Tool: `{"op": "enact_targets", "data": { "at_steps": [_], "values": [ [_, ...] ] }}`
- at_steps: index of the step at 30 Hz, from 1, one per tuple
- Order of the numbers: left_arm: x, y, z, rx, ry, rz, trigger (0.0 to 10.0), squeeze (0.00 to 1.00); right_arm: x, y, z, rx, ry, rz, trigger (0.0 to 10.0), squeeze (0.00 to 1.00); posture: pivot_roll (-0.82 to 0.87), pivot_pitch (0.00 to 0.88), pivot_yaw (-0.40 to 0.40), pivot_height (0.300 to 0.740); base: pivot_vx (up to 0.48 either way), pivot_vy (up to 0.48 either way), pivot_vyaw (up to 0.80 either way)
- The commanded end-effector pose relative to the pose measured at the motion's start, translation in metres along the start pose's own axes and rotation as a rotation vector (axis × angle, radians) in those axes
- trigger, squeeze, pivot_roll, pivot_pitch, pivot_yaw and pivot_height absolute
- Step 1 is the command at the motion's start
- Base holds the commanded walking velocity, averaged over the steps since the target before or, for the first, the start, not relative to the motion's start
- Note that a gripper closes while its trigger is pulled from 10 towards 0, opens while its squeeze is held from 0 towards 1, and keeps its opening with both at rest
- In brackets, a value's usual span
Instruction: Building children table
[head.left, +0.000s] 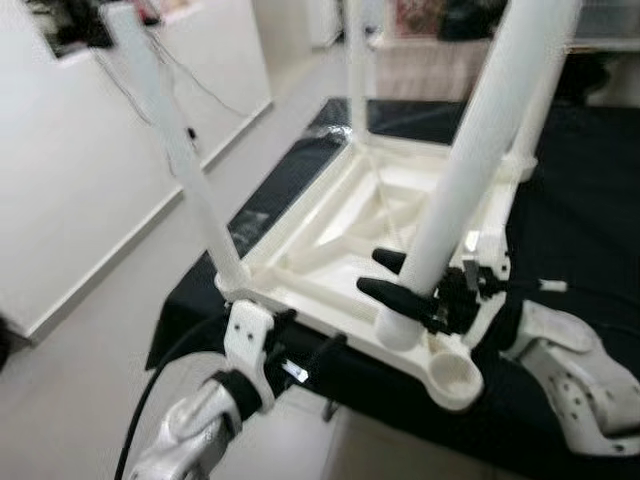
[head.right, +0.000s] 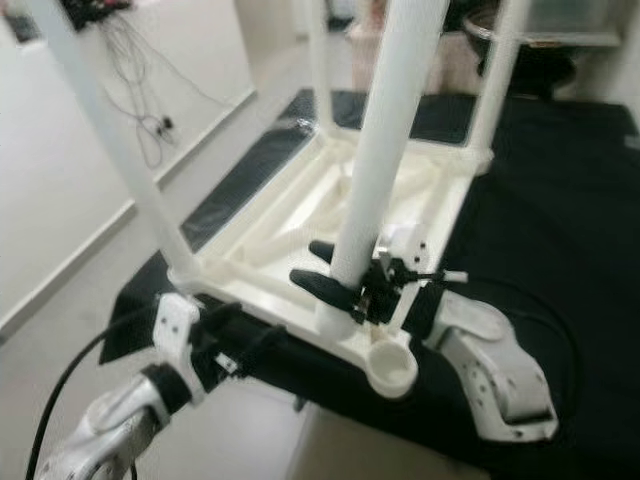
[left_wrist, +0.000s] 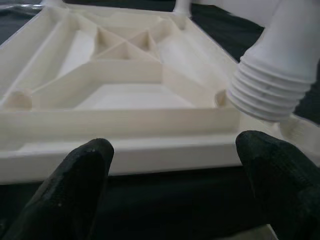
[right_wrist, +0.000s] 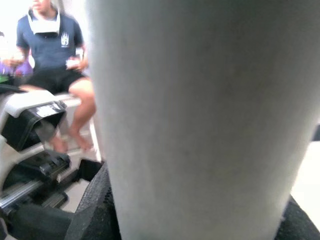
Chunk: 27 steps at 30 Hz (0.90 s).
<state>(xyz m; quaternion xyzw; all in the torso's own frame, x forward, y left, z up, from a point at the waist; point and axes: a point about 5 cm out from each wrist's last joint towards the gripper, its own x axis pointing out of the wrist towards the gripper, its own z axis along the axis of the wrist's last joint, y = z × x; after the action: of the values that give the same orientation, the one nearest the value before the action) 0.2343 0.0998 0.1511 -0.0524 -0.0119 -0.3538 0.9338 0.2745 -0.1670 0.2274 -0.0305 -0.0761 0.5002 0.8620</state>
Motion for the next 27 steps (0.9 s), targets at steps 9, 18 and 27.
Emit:
{"op": "enact_targets", "data": {
  "at_steps": [9,18,27],
  "values": [
    [-0.011,-0.017,-0.005,-0.029,0.063,-0.169,10.0,0.00,-0.014,0.007,0.003,0.042,0.000,0.129,10.0,0.00,-0.07,0.163,0.059,0.740,0.000,-0.414,0.00],
    [-0.015,-0.017,-0.007,-0.015,0.105,-0.189,10.0,0.00,-0.010,0.012,0.000,0.046,0.016,0.175,10.0,0.00,-0.06,0.177,0.066,0.740,0.000,0.000,0.00],
    [-0.021,-0.014,-0.008,-0.007,0.142,-0.158,10.0,0.00,0.008,0.026,-0.008,0.075,0.011,0.244,10.0,0.00,-0.05,0.196,0.062,0.740,0.000,0.160,0.00]
  ]
}}
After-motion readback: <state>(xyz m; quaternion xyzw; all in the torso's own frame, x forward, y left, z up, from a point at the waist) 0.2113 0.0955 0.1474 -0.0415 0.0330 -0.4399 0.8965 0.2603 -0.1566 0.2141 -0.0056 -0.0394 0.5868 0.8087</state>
